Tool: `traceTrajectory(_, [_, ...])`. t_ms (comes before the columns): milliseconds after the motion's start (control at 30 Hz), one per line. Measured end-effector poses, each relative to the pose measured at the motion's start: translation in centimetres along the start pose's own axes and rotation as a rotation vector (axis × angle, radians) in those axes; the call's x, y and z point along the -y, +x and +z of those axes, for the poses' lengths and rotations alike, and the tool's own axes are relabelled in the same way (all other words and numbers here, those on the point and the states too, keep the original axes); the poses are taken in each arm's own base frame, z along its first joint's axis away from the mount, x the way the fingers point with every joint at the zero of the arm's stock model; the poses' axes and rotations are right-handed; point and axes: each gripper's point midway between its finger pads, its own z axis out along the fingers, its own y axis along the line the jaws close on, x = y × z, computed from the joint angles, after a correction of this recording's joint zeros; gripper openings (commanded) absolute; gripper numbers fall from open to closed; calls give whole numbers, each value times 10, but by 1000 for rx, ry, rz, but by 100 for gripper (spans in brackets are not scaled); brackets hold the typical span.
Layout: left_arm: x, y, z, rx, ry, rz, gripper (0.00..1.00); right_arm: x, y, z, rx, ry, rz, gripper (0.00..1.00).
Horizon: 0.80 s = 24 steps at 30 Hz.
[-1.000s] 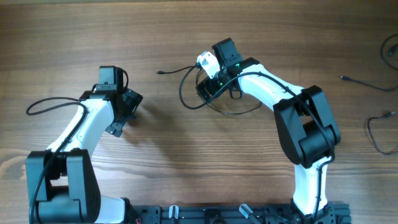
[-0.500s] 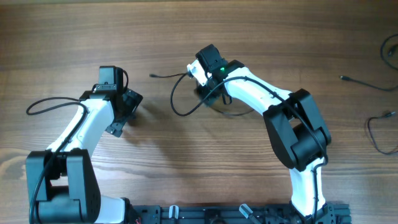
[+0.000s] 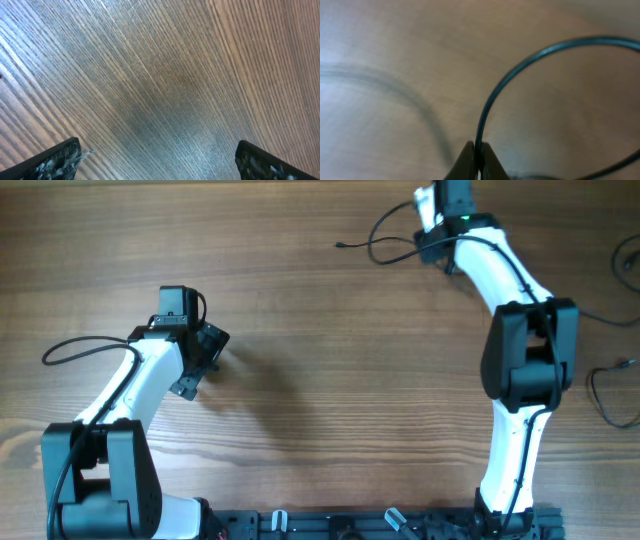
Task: Untangle cables
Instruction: 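Carry the cable with the right gripper to the table's top right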
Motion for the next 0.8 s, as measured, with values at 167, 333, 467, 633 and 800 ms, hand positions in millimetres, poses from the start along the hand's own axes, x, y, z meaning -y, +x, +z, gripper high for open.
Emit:
traceTrajectory(167, [0, 0, -1, 1, 2, 0, 100, 130, -29, -3, 235, 242, 56, 4])
traceTrajectory(333, [0, 0, -1, 1, 2, 0, 100, 209, -32, -18, 379, 364, 93, 4])
traceTrajectory(467, [0, 0, -1, 1, 2, 0, 100, 226, -4, 8, 368, 345, 136, 66])
traceTrajectory(633, [0, 0, -1, 1, 2, 0, 100, 155, 30, 60, 236, 85, 387, 100])
traceTrajectory(800, [0, 0, -1, 1, 2, 0, 100, 138, 84, 26, -76, 71, 554, 100])
